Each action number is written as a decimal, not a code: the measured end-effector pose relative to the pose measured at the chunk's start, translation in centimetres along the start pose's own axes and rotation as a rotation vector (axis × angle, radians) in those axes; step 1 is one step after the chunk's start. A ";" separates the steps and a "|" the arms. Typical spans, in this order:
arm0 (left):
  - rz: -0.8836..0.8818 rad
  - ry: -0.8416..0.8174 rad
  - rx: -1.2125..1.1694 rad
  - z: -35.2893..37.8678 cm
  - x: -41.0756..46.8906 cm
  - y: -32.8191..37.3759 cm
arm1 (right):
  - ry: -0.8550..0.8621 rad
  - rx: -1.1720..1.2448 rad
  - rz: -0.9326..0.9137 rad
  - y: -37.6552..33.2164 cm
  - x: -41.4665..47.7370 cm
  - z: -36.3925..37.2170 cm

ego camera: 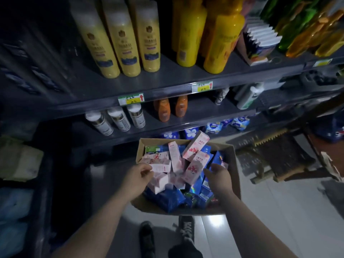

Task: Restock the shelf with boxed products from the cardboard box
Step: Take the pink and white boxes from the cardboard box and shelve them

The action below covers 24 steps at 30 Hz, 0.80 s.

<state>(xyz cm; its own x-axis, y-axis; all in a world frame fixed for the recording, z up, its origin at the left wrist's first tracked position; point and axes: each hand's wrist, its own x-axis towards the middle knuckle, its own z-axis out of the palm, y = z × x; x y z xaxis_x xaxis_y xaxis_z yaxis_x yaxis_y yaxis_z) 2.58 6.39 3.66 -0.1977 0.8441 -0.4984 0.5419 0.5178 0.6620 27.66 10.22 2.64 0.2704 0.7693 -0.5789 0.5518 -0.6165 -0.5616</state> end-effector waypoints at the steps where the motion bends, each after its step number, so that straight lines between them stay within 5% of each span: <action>1: -0.014 0.011 -0.007 0.5 0.7 0.1 | -0.014 -0.001 0.034 0.1 1.1 0.2; 13: -0.002 0.062 -0.046 5.3 5.6 0.2 | -0.173 0.097 0.174 2.4 8.9 3.3; 24: 0.158 -0.094 -0.003 9.7 11.2 8.8 | -0.099 0.395 0.078 5.0 11.1 -2.0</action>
<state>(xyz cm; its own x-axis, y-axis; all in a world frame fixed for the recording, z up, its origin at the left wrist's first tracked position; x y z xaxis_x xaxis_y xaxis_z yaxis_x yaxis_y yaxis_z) 13.06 19.06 -1.59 -0.0326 0.8983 -0.4381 0.5573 0.3802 0.7381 35.04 15.99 -5.42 0.2114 0.7101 -0.6717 0.1819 -0.7038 -0.6868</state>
